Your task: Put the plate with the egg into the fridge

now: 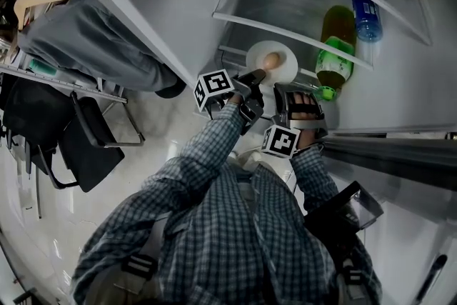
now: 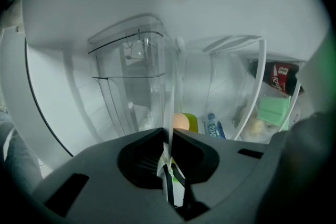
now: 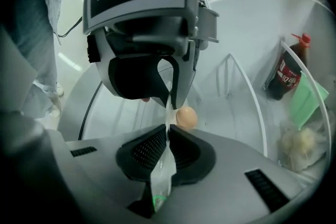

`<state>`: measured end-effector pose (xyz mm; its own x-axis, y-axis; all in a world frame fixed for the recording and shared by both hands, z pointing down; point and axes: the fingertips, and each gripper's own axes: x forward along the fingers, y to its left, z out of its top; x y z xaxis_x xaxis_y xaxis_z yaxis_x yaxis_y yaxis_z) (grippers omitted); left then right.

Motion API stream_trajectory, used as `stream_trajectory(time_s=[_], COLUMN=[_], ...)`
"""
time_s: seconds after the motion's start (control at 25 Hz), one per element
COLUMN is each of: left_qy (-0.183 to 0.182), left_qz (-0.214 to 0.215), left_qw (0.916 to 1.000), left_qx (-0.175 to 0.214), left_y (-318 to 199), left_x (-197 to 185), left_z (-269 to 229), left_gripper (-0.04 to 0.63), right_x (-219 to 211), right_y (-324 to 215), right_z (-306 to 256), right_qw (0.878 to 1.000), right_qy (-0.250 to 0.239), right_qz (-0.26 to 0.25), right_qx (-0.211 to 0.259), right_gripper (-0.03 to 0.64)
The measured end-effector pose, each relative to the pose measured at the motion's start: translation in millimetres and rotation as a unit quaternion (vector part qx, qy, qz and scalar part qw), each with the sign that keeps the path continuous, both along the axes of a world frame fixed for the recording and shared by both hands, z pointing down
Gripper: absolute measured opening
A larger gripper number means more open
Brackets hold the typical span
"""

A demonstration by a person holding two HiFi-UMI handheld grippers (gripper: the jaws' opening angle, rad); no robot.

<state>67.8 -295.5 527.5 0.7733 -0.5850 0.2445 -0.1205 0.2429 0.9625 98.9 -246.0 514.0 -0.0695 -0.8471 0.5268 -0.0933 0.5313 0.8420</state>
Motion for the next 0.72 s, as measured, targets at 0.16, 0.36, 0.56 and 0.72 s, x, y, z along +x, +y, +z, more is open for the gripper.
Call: stream_trajectory(time_s=[0.16,0.36,0.56,0.72], left_qy=[0.009,0.030,0.038,0.040], left_qz=[-0.001,-0.004,0.001,0.006], left_qw=[1.0000,0.9995,0.9993,0.9992], left_qx=[0.001,-0.002,0.002,0.006], left_y=[-0.9,-1.0,-1.9,-1.7], left_x=[1.5,4.2,7.0,8.4], left_z=[-0.9,-1.6,-3.4,-4.6], left_gripper=[0.031,0.031,0.031,0.031], right_x=[1.4,4.8,7.2,9.4], right_y=[-1.8,-4.1,-6.6,-8.6], right_z=[-1.2,-0.7,-4.5,-1.1], right_qw=[1.000,1.000,1.000,0.999], right_qy=[0.010,0.013,0.011,0.012], right_qz=[0.002,0.011,0.022,0.027], right_qx=[0.004,0.002,-0.008,-0.011], right_gripper=[0.023,0.021,0.021,0.021])
